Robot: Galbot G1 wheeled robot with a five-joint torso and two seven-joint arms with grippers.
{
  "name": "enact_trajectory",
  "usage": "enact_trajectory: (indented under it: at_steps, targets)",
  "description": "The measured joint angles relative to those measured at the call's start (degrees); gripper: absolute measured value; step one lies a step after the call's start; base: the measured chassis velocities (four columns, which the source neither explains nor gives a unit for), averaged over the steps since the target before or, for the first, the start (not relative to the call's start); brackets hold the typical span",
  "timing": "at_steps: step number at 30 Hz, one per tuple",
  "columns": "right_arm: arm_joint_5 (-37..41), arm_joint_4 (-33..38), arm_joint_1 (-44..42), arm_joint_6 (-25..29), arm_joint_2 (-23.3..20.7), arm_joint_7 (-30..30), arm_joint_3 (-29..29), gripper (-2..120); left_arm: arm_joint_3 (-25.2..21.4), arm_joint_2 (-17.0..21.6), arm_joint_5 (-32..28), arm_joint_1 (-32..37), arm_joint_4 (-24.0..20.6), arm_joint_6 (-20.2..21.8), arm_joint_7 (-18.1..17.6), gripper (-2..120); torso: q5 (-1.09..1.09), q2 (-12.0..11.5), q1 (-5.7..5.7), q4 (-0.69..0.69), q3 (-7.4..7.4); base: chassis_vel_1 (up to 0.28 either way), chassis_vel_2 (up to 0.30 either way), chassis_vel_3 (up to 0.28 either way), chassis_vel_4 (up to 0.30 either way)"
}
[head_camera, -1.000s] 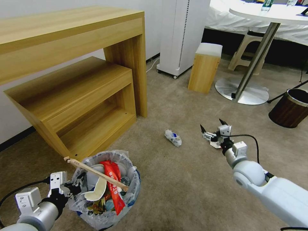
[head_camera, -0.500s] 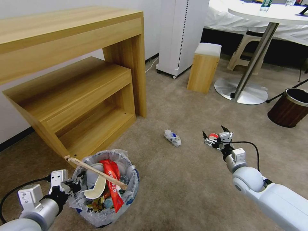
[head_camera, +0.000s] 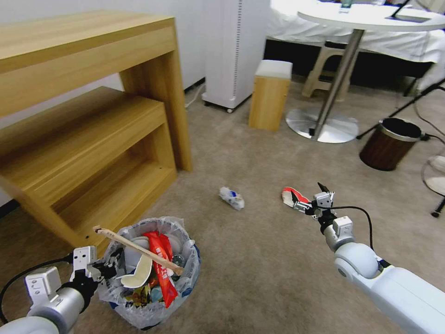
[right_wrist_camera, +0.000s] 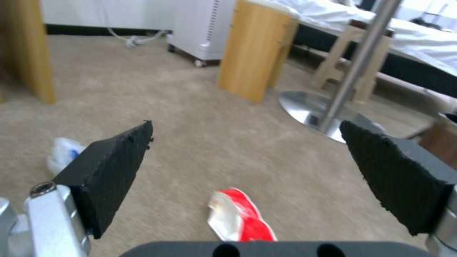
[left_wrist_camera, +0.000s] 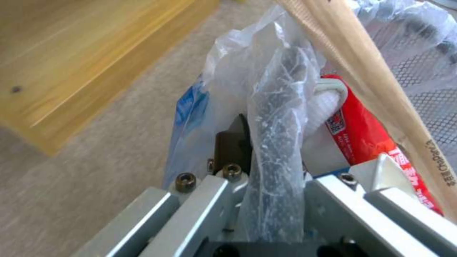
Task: Pick up the trash bin and place the garbage on the floor into it.
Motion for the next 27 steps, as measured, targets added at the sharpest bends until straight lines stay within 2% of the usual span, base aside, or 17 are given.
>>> enact_trajectory:
  at_steps: [15,27]
  targets:
    - [-1.1,-1.0,0.0,1.3,0.4,-0.3,-0.4,100,0.1,-0.7,0.9,0.4,0.3,-0.3,0.5,0,0.0,0.0,0.0,0.01,0.0,-0.075,-0.077,-0.071,-0.078]
    - [-1.6,-0.4,-0.3,1.7,0.2,-0.2,0.0,100,0.3,-1.0,1.4,0.4,0.2,-0.4,0.4,0,-0.01,0.0,0.0,0.02,0.0,-0.008,-0.013,-0.009,-0.014]
